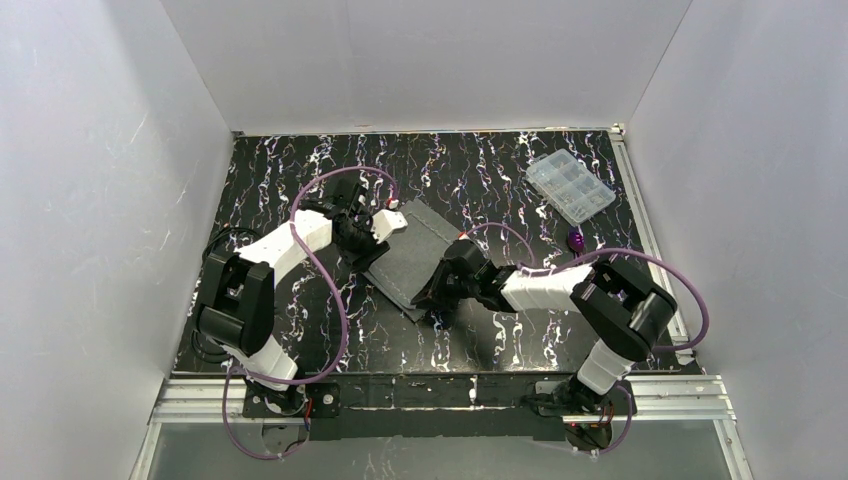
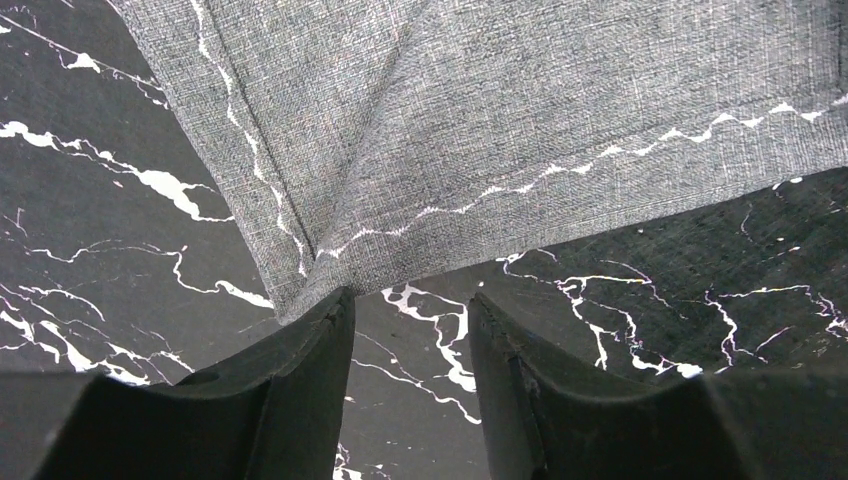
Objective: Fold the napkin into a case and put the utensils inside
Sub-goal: Fold the upper triangle-folded napkin at the center of the board.
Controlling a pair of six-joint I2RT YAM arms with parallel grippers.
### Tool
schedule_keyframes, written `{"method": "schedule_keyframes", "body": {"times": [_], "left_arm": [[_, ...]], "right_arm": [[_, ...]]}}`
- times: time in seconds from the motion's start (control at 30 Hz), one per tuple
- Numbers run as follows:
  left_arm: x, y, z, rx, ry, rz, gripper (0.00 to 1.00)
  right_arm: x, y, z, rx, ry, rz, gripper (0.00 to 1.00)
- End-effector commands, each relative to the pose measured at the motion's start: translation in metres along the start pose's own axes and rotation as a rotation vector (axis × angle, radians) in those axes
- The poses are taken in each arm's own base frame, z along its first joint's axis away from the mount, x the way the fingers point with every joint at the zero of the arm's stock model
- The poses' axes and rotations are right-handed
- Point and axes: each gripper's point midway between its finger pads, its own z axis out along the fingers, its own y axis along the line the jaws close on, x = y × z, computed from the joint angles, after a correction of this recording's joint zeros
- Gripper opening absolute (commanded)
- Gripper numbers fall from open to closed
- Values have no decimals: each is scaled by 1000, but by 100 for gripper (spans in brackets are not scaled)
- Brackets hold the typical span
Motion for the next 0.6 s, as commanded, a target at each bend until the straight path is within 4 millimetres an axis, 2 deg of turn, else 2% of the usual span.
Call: {"method": "schedule_keyframes", "body": {"times": [0.0, 0.13, 0.2, 0.27, 0.43, 0.57], "left_arm": [[-1, 5, -10, -39, -2, 21, 44], [-5, 7, -12, -39, -8, 23, 43], [-6, 8, -11, -39, -6, 19, 44], [-7, 8, -10, -37, -6, 17, 43], [-6, 6, -9, -28, -3, 11, 43], [-3, 5, -9, -25, 4, 12, 42]], "right_arm": [[2, 11, -6, -27, -34, -6, 15], [5, -2, -8, 13, -29, -7, 30], [7, -6, -9, 26, -22, -15, 44], [8, -7, -11, 35, -13, -29, 53], [10, -1, -19, 20, 28, -69, 58], [7, -9, -37, 43, 81, -88, 57]]}}
